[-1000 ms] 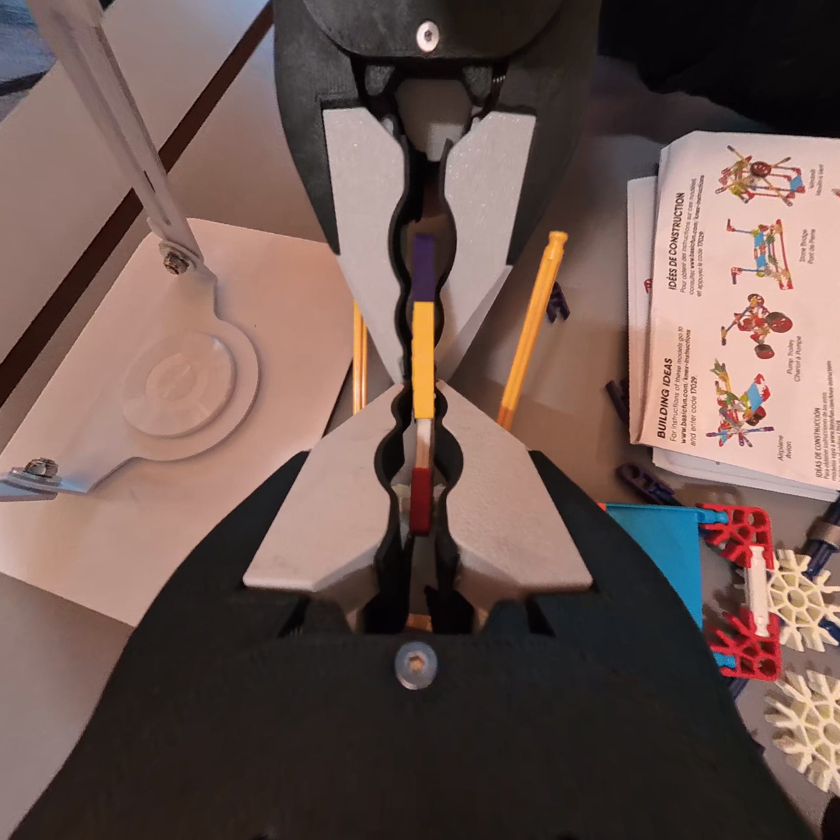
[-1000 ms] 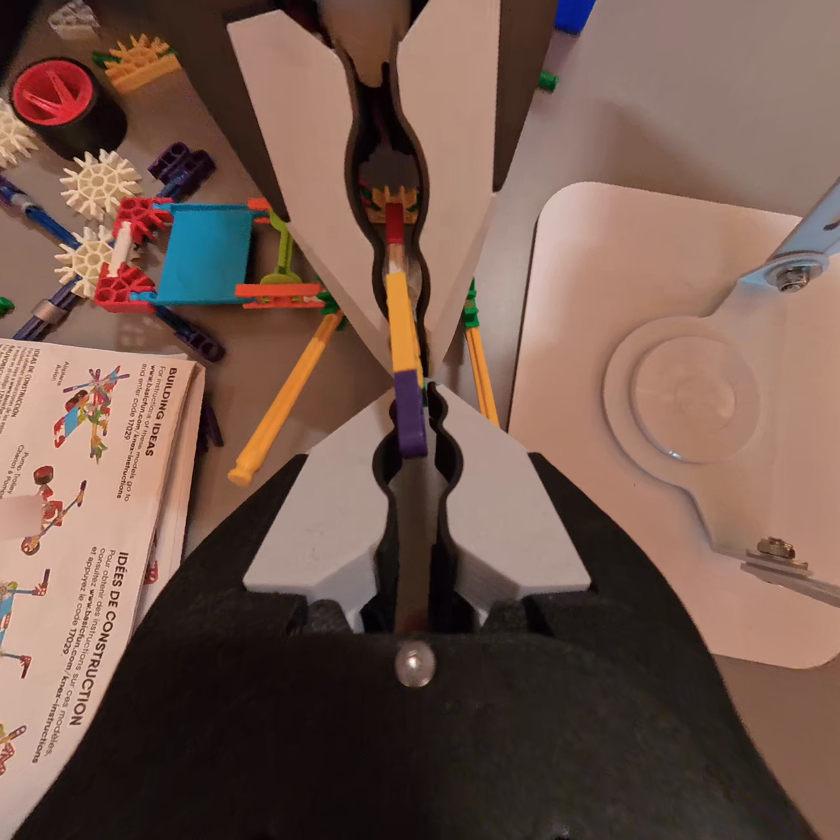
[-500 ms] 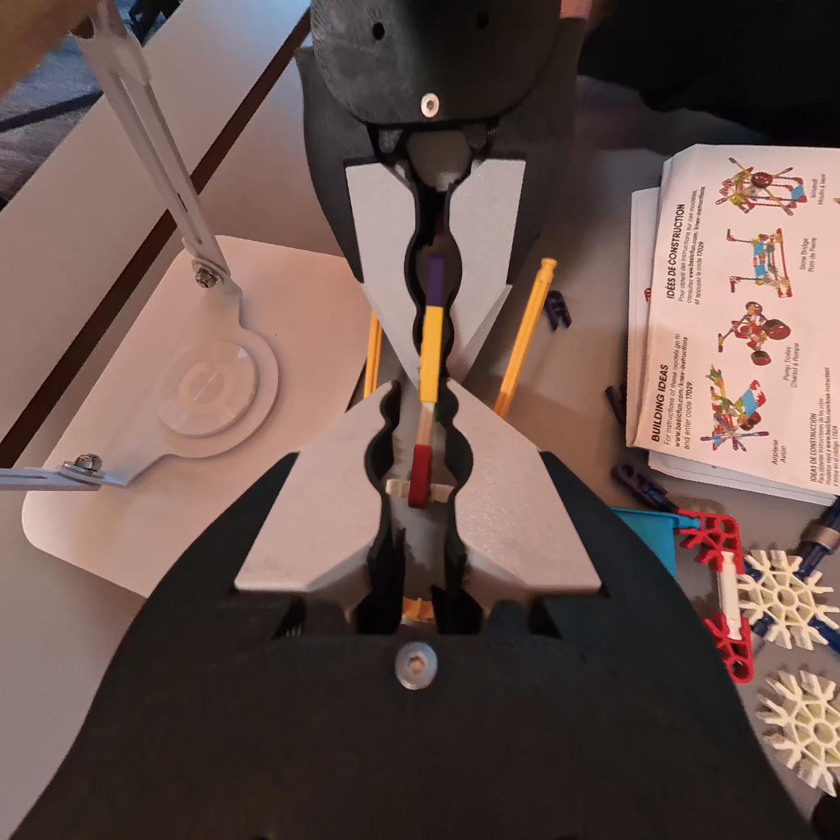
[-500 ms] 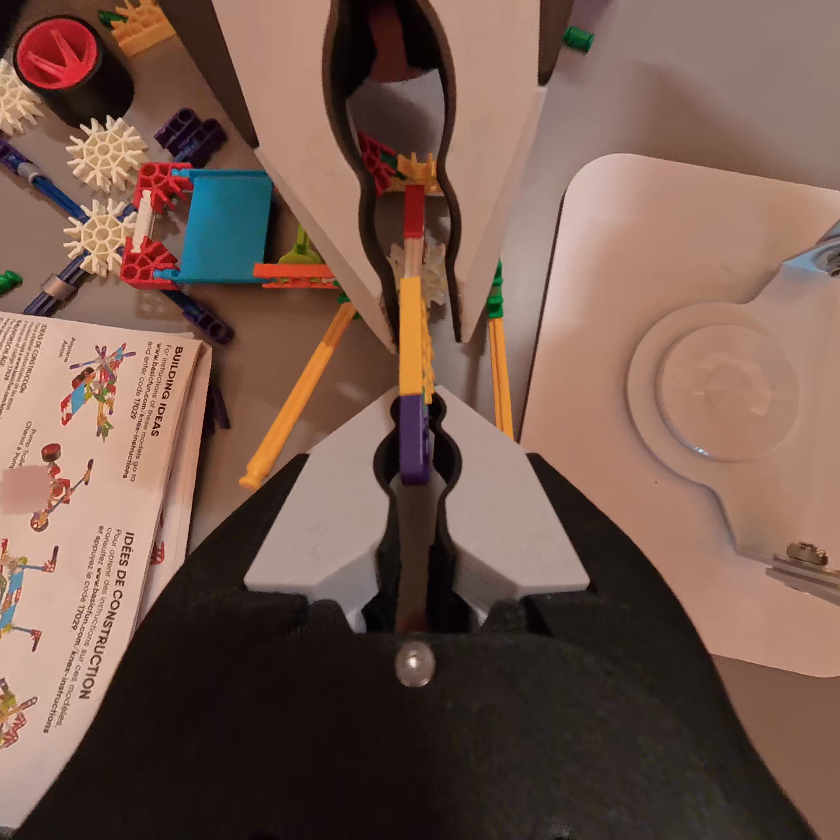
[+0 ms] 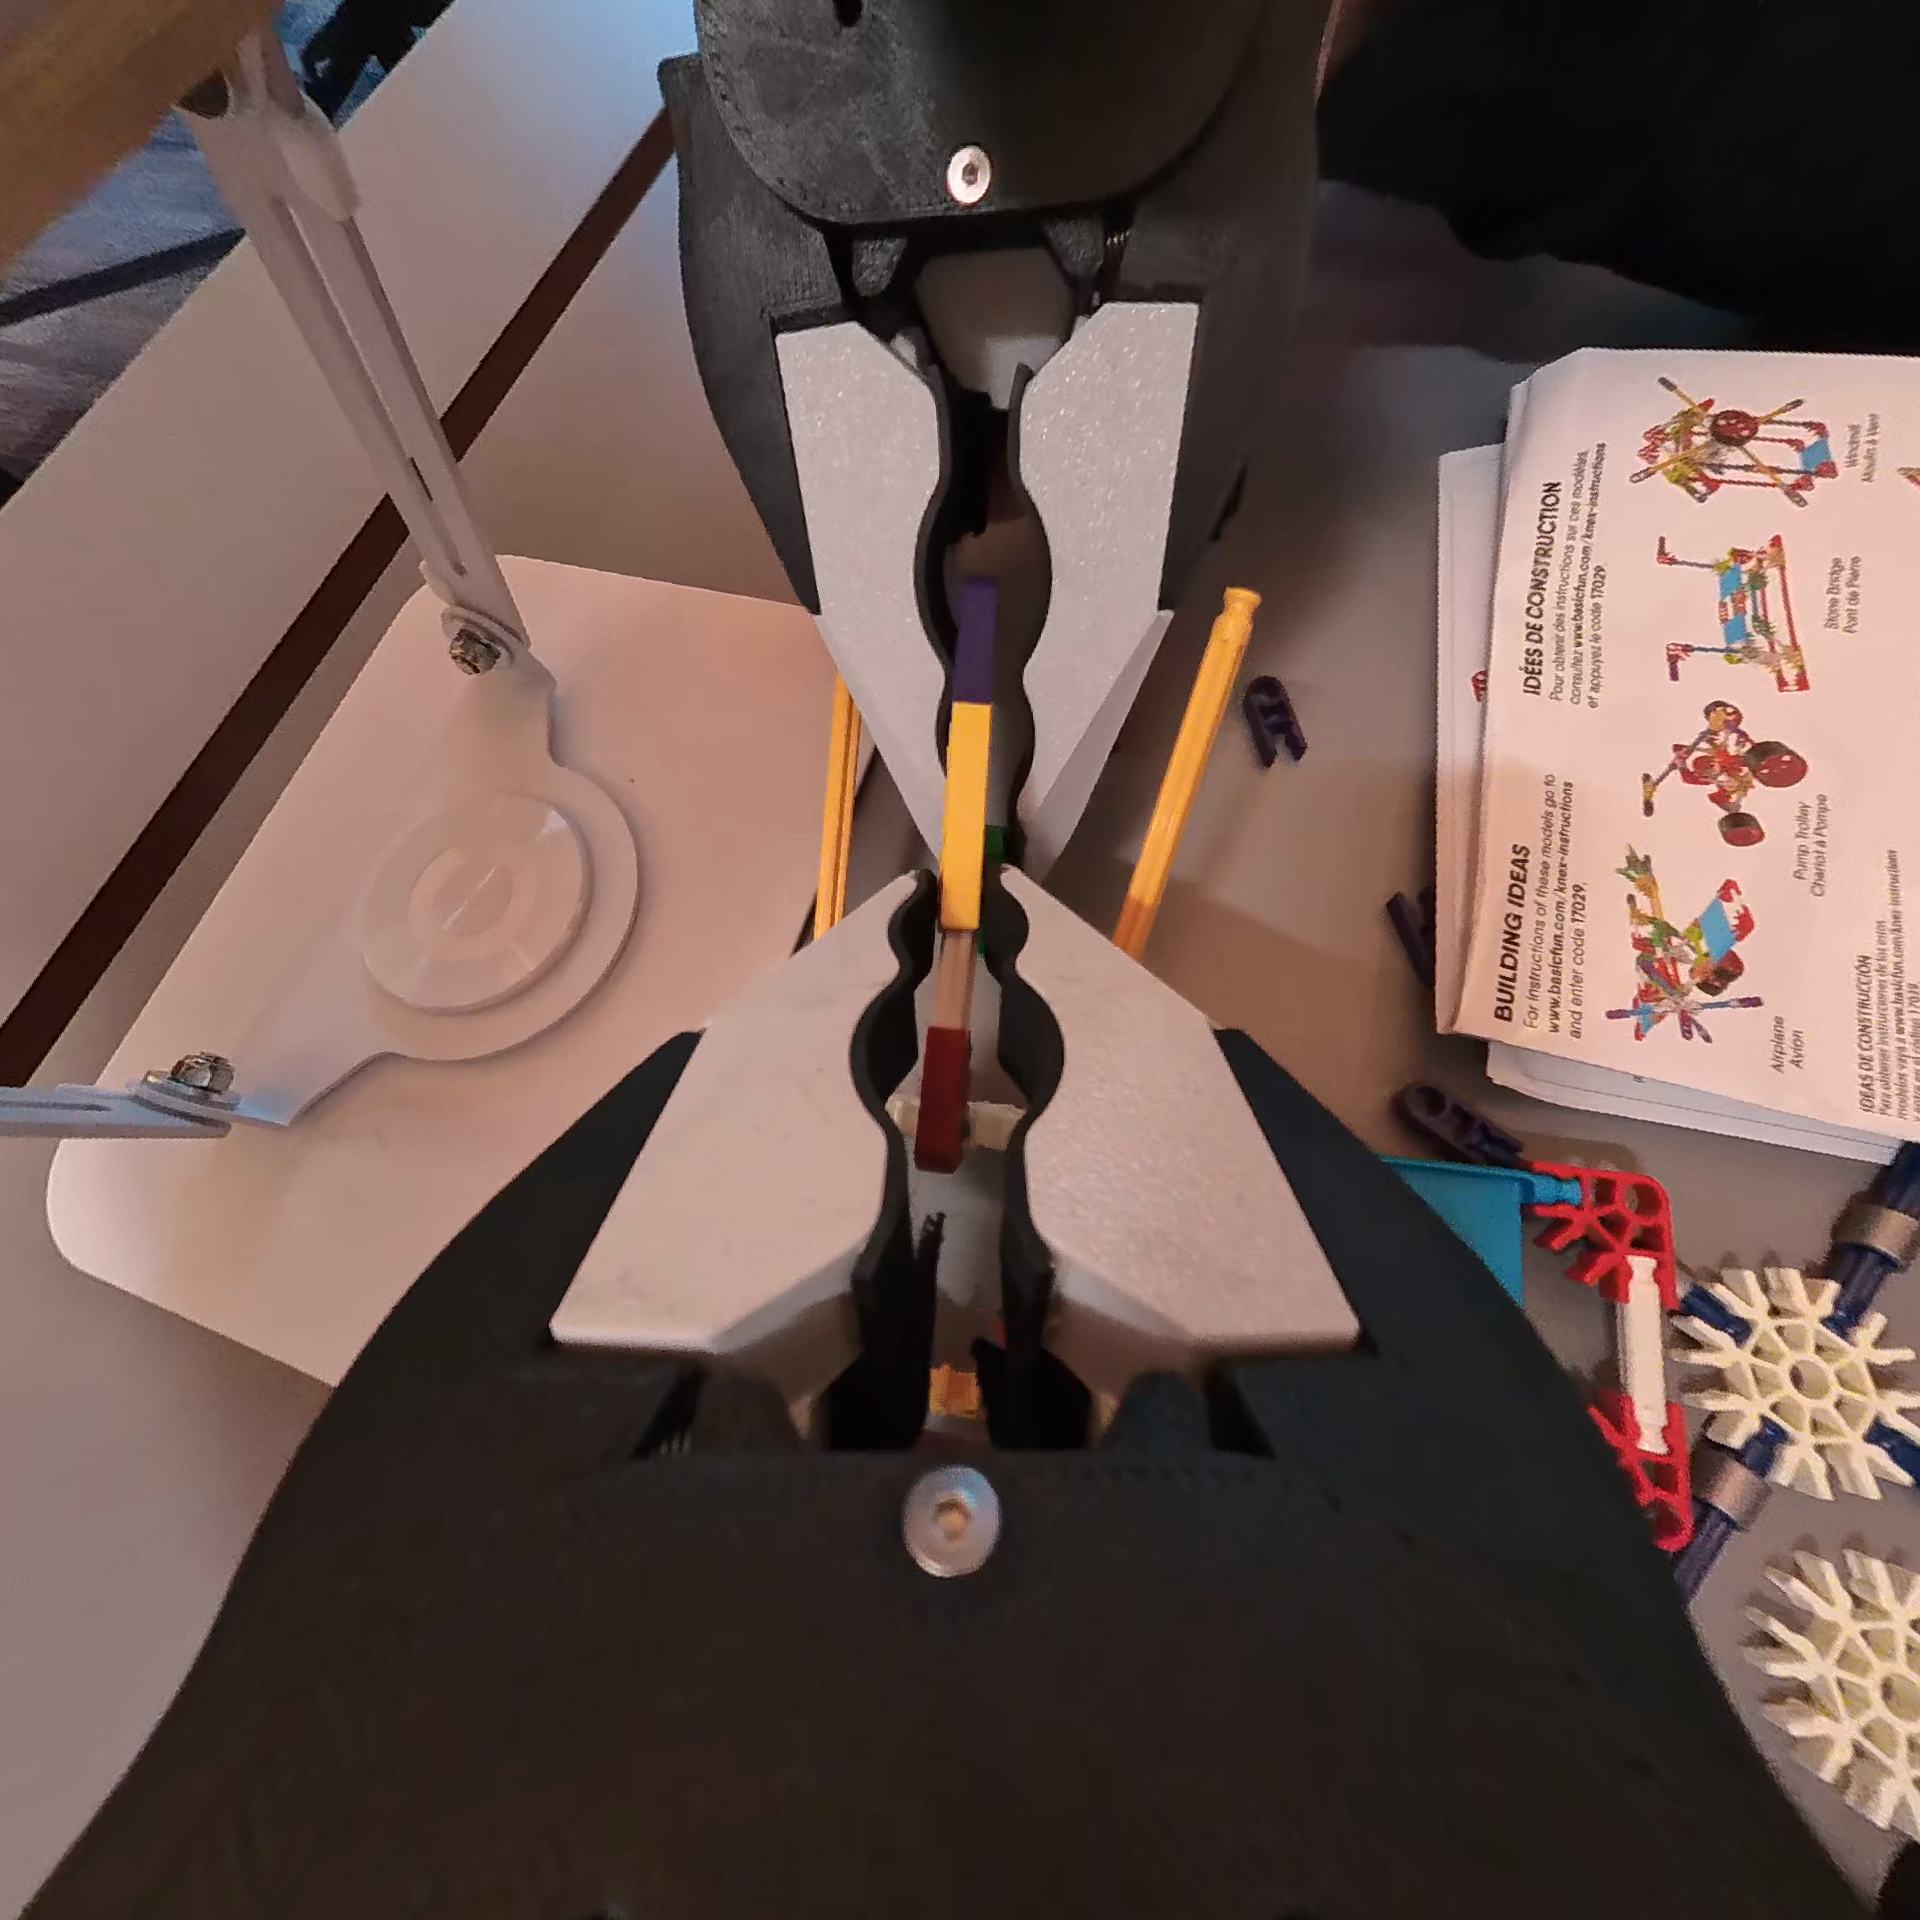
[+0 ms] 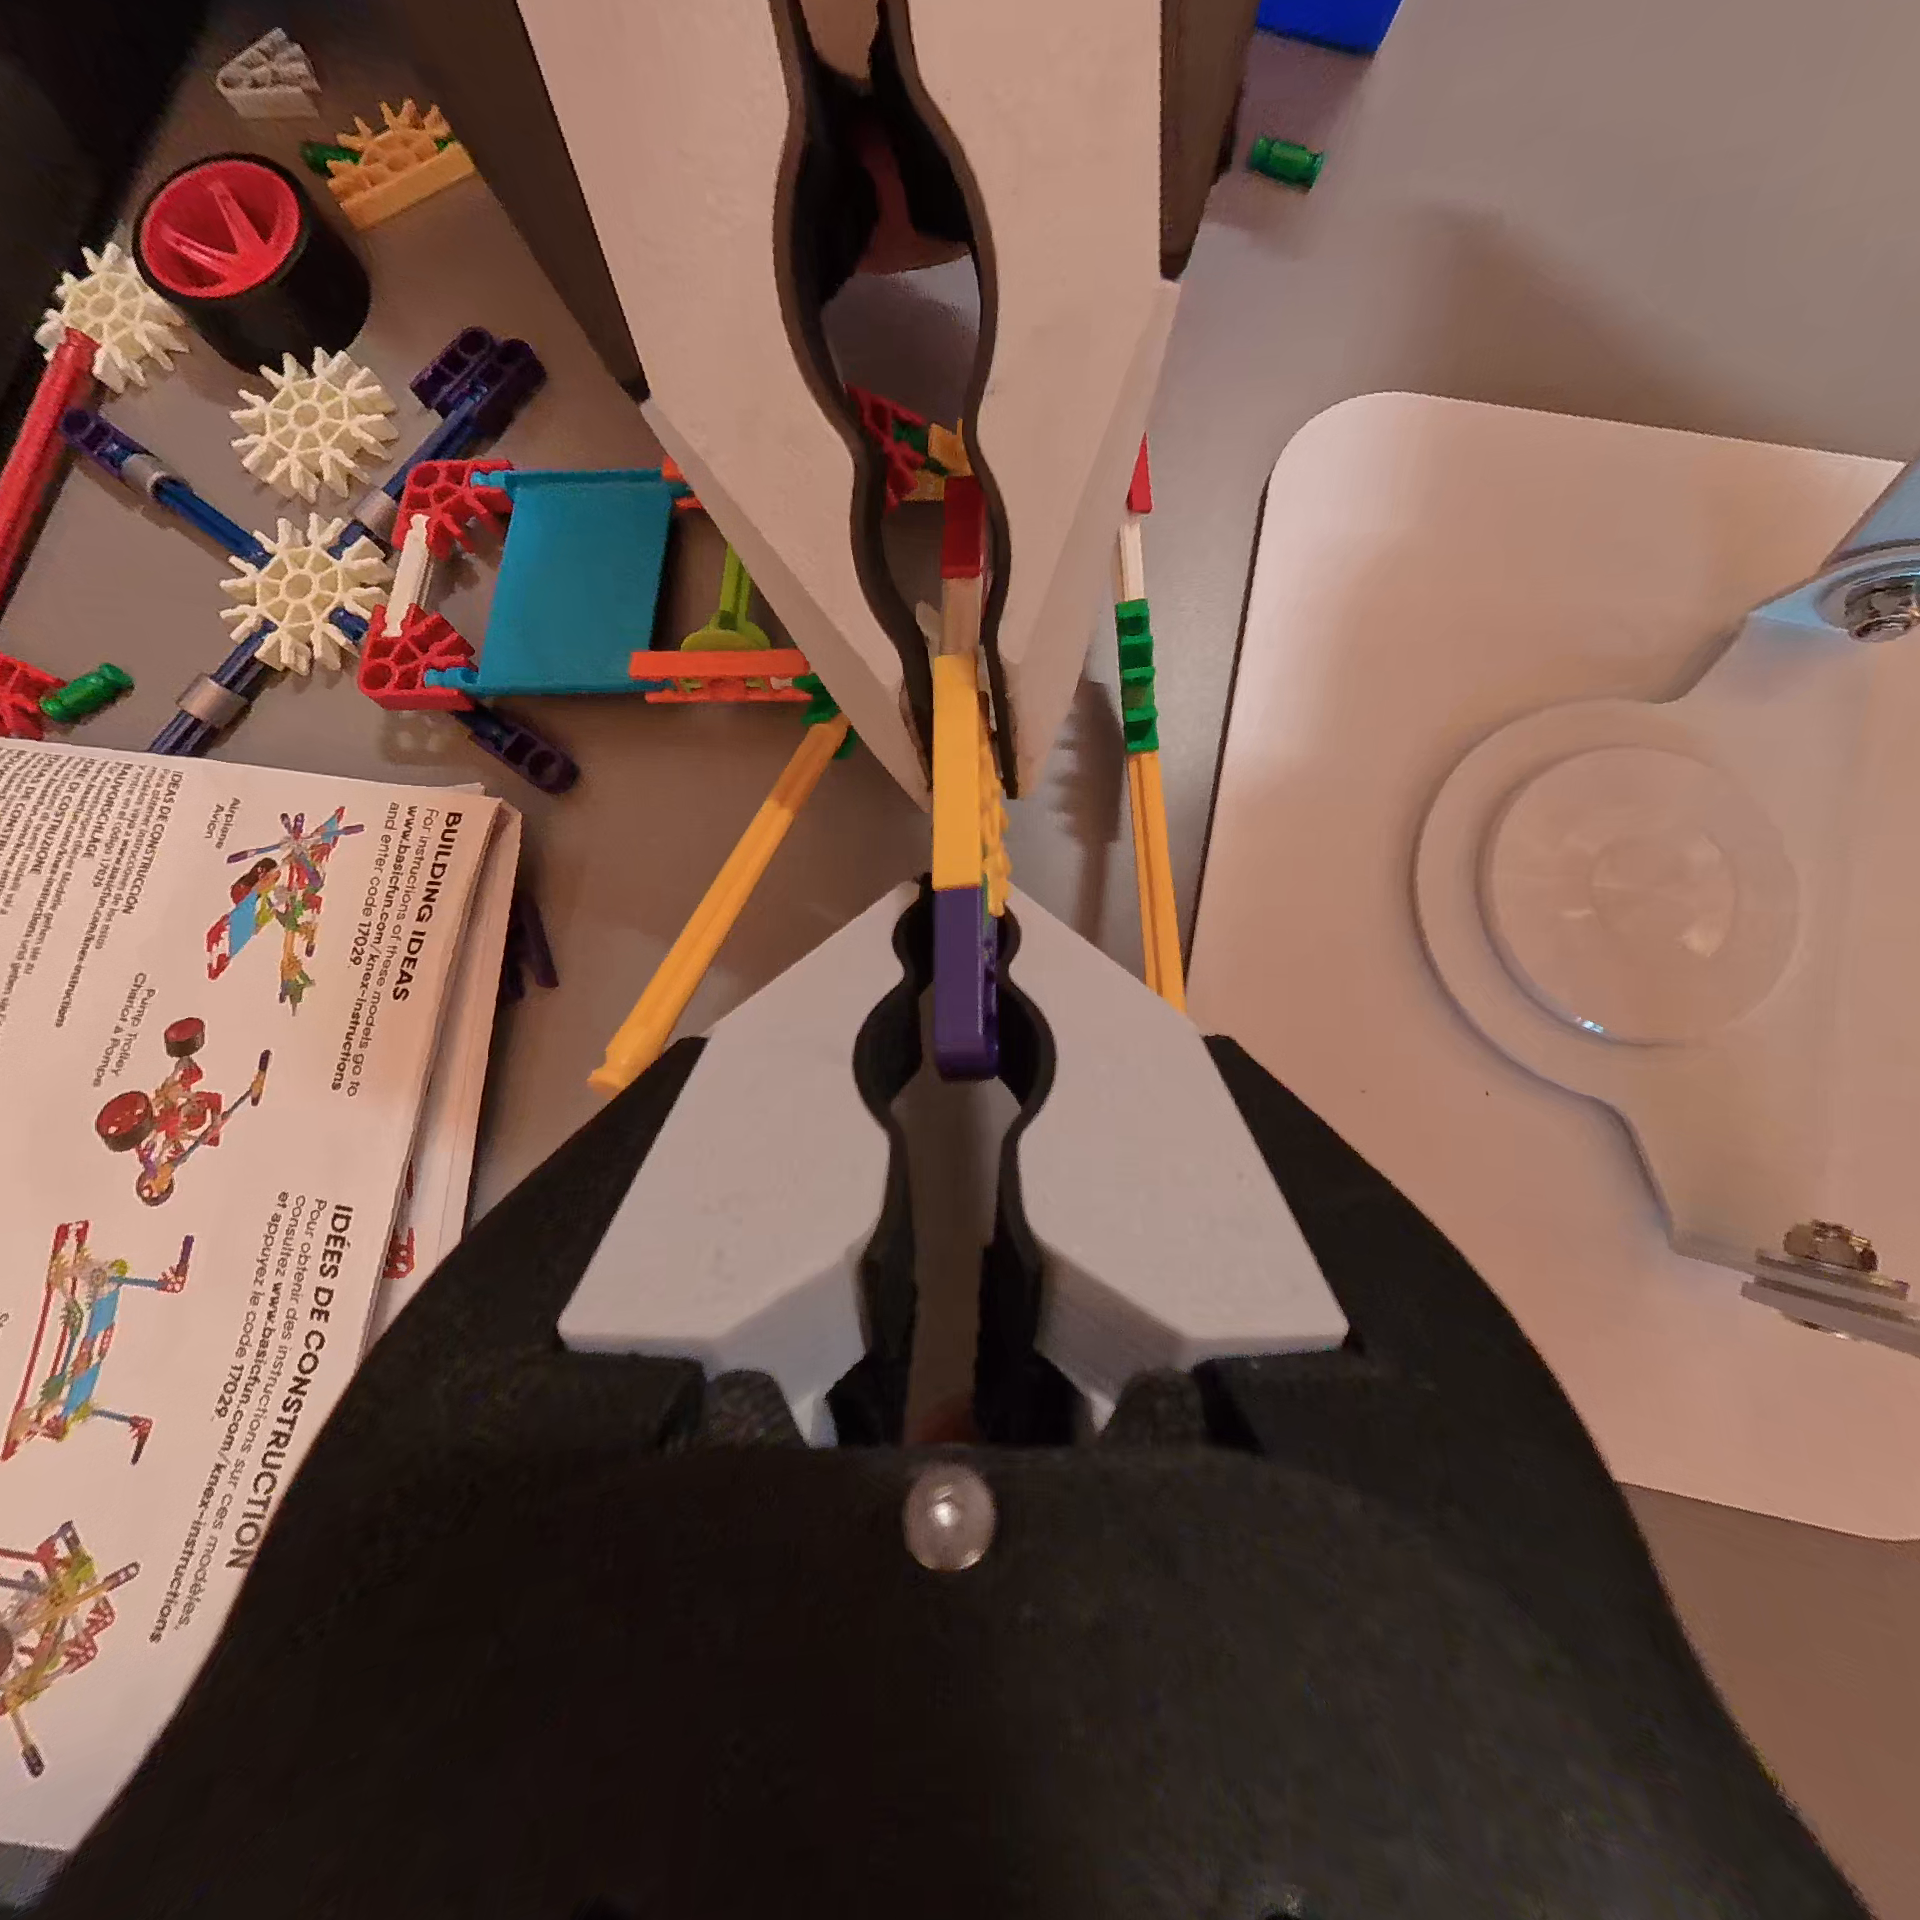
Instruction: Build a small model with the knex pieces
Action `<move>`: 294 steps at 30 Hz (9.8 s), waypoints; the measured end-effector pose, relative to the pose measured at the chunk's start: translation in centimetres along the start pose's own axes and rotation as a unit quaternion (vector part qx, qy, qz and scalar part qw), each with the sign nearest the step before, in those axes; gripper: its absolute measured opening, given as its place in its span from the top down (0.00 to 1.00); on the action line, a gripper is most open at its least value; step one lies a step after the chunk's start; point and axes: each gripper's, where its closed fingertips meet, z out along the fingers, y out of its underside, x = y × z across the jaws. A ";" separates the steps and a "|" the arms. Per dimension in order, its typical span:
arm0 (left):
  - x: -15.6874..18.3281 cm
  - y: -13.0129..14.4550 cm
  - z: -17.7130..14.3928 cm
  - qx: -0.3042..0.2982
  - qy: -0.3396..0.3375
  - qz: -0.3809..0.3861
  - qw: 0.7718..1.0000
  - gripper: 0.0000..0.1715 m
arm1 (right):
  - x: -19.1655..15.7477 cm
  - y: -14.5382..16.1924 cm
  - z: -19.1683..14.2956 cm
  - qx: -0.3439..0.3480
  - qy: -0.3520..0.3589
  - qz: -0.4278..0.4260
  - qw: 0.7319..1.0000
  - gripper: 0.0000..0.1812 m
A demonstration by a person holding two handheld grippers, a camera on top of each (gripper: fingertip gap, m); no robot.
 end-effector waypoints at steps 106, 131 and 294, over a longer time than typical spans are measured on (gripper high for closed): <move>-1.8 -0.3 1.0 -0.004 -0.084 0.079 0.993 0.97 | 2.5 -1.1 -2.1 -0.016 0.105 -0.047 0.993 0.94; -2.6 -0.1 -0.4 -0.016 -0.070 0.034 0.997 0.84 | 2.2 -0.8 -1.8 -0.020 0.091 -0.018 0.995 0.93; -3.0 -7.4 -5.5 0.316 0.083 -0.194 0.925 0.97 | 1.6 -3.8 -7.2 0.323 0.168 0.154 0.919 0.99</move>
